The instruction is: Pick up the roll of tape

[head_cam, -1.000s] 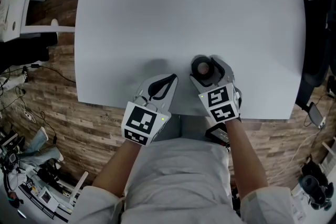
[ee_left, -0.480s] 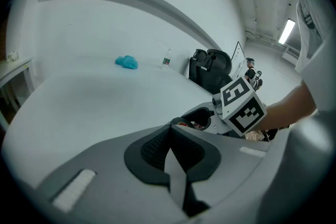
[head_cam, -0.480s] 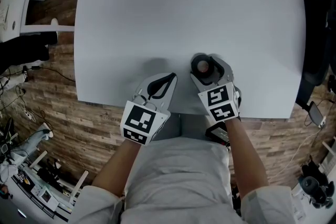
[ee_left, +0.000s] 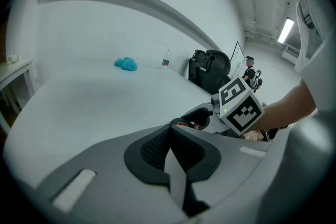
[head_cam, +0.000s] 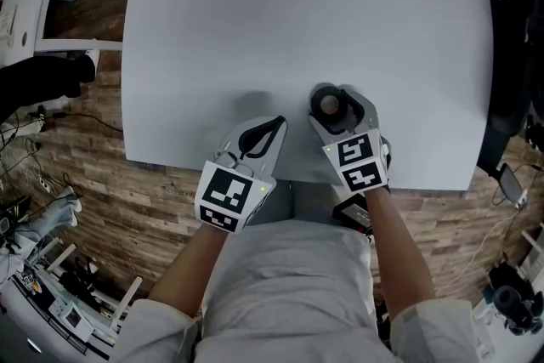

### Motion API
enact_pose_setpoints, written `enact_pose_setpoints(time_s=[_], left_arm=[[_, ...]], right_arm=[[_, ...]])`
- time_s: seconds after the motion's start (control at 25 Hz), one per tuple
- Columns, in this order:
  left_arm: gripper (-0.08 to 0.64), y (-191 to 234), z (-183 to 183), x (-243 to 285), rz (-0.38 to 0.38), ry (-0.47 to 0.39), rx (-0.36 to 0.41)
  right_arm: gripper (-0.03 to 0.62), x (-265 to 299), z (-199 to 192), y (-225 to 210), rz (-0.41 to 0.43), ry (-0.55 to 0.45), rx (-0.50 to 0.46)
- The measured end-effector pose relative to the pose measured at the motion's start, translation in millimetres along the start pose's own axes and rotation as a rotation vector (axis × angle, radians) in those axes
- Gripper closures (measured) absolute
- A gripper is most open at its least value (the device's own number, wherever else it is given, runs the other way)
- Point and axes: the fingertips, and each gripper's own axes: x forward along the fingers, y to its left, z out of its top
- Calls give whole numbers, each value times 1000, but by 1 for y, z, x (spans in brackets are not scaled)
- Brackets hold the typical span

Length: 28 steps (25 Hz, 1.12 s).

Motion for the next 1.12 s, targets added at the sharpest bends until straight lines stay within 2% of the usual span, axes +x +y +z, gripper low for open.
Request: enact_pose_setpoints(time_s=[1.12], left_arm=[[541,-33,15,-21,-27,-47,52]], right_arm=[[255,-65,6,14,-3,-55,26]])
